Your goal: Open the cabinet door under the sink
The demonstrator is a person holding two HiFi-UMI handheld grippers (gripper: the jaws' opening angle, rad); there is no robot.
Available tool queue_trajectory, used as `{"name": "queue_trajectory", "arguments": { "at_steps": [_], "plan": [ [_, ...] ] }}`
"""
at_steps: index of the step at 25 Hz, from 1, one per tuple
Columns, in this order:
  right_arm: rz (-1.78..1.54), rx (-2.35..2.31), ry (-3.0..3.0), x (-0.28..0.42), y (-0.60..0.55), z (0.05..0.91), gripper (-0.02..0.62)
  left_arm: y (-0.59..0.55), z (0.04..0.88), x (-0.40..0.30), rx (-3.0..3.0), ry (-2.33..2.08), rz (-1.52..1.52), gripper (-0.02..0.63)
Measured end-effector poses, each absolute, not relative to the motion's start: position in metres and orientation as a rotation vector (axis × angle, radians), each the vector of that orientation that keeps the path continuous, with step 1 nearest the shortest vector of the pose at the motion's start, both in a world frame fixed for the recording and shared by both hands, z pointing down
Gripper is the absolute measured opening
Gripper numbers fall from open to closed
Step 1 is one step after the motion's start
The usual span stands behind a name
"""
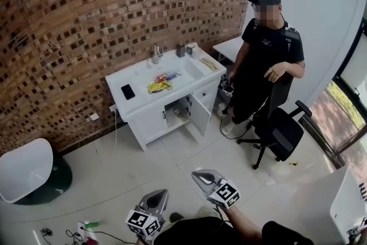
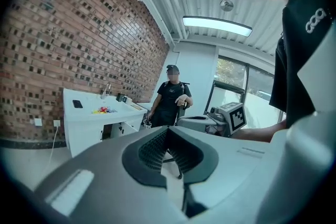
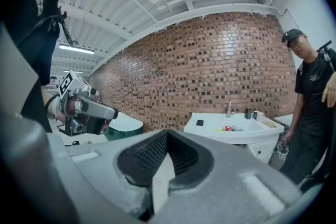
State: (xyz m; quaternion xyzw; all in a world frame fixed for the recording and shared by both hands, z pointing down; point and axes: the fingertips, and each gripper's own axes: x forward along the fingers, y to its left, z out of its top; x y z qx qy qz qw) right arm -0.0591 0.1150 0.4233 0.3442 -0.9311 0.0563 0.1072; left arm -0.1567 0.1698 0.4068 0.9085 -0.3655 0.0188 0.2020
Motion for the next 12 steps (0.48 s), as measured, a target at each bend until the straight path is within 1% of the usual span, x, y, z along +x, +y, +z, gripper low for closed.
{"name": "queue_trajectory", "arguments": {
  "at_steps": [4,12],
  "plan": [
    [0.161,0.969,-2.777,-0.062,0.153,0.408,-0.008,0.195,0.410,-0.154,2.496,-1.061,0.029,0.015],
    [0.132,0.946,-2.802,-0.008,0.242,0.398,-0.008,0.242,0.411,-0.098,2.481,-1.086,0.028,0.015]
  ]
}}
